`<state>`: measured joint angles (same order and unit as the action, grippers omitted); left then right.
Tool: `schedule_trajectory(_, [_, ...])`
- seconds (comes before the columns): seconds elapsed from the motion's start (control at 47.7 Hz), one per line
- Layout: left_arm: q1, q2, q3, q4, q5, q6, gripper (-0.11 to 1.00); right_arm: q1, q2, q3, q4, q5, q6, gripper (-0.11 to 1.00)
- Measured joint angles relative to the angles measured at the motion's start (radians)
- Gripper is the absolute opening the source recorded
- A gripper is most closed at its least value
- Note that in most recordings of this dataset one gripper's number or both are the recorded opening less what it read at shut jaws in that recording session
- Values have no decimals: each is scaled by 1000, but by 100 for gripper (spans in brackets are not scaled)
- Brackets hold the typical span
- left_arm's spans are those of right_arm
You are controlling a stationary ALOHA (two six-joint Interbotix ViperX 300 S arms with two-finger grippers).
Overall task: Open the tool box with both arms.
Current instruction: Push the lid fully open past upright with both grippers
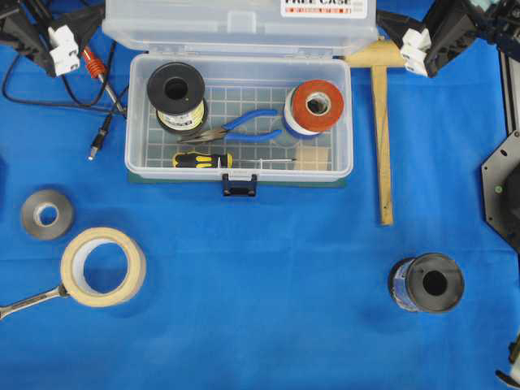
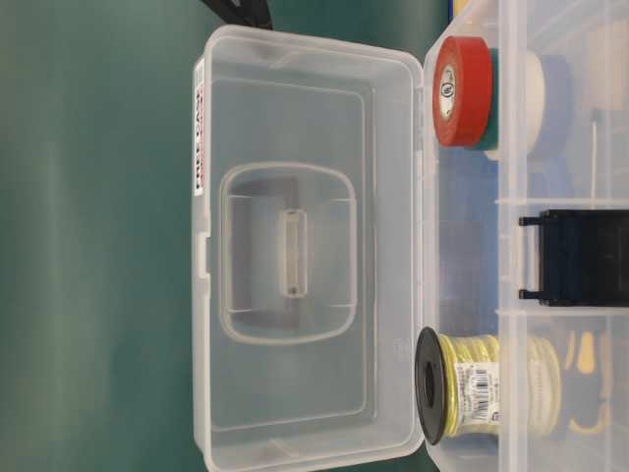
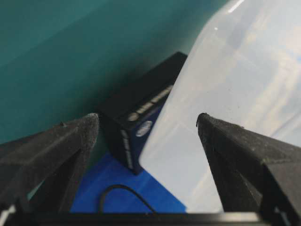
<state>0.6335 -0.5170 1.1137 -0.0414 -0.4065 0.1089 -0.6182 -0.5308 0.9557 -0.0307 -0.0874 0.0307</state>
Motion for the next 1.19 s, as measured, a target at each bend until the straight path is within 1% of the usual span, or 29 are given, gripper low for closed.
schedule_trajectory(0.272, [66,87,-61,0,6,11,91,-40,58,-34,2,-3,-2,87])
schedule_trajectory(0.649, [117,166,-109,0,18,21,91,-91,115,-66,2,-3,-3,87])
schedule_trajectory(1.027, [129,166,-117,2,54,25,91,-100,132,-78,2,3,-3,87])
schedule_trajectory(1.194, [140,155,-101,3,64,29,91,-107,118,-75,2,23,-3,87])
